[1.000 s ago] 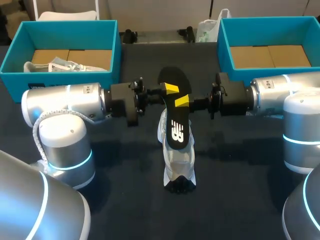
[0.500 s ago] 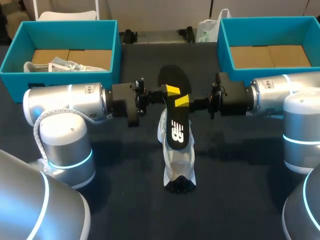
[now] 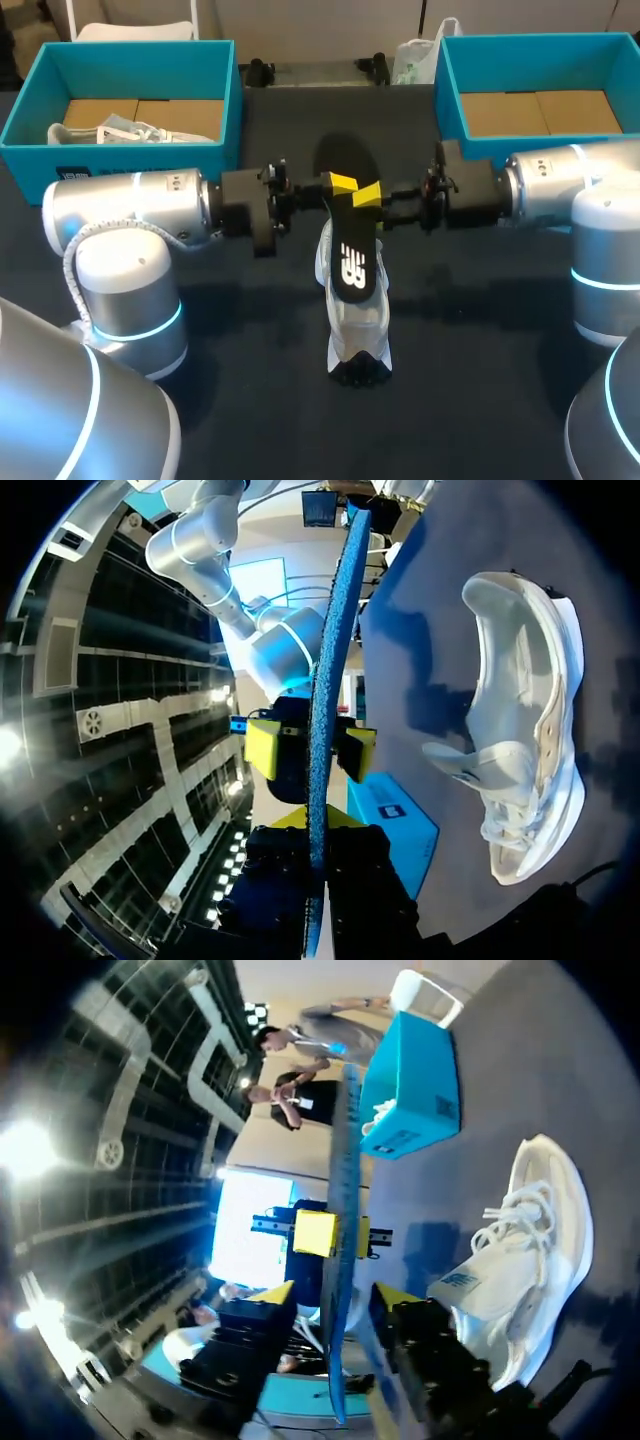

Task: Take the shoe out of the shoebox, open the shoe tongue, remove and reinsert the insole, then place the shoe into the shoebox

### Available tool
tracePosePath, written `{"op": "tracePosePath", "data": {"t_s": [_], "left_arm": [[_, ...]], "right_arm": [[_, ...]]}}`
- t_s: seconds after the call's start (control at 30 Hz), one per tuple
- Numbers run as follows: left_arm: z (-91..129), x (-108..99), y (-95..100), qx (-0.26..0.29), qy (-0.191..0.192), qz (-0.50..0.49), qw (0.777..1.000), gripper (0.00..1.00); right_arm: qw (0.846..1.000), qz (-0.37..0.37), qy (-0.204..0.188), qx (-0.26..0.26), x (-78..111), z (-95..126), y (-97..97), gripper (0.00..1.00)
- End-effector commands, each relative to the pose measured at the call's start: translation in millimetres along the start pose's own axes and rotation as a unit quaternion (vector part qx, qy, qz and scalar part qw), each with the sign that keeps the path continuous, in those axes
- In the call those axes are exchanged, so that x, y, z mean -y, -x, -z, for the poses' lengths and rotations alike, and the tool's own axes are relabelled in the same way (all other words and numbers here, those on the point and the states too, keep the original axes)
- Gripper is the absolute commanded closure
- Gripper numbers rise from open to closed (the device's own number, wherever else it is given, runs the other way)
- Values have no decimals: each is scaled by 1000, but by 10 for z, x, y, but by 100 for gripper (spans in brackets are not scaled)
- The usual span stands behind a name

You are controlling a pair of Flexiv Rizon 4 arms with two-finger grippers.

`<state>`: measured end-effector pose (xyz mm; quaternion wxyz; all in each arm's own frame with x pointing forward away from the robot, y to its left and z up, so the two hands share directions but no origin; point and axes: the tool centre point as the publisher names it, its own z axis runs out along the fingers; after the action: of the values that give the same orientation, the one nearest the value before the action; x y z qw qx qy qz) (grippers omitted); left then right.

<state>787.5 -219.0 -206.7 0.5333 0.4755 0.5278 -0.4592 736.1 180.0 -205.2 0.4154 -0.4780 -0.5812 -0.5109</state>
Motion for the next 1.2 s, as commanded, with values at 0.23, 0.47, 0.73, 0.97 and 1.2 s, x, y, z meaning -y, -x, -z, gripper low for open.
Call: {"op": "tracePosePath", "data": {"t_s": [0.23,0.47,0.73,0.97,1.2], "left_arm": [[309,218,83,-29,-7,28,999,100],[437,418,136,-48,-5,46,998,100],[569,598,218,-79,-91,120,985,100],[569,598,218,-79,-91,120,985,100],[578,828,262,-87,-75,161,980,100]], "right_arm": [[990,121,43,51,82,539,-105,0],[990,121,43,51,82,539,-105,0],[926,326,-116,153,45,809,-268,0],[926,326,-116,153,45,809,-268,0],[889,384,-165,186,165,882,-225,0]]}}
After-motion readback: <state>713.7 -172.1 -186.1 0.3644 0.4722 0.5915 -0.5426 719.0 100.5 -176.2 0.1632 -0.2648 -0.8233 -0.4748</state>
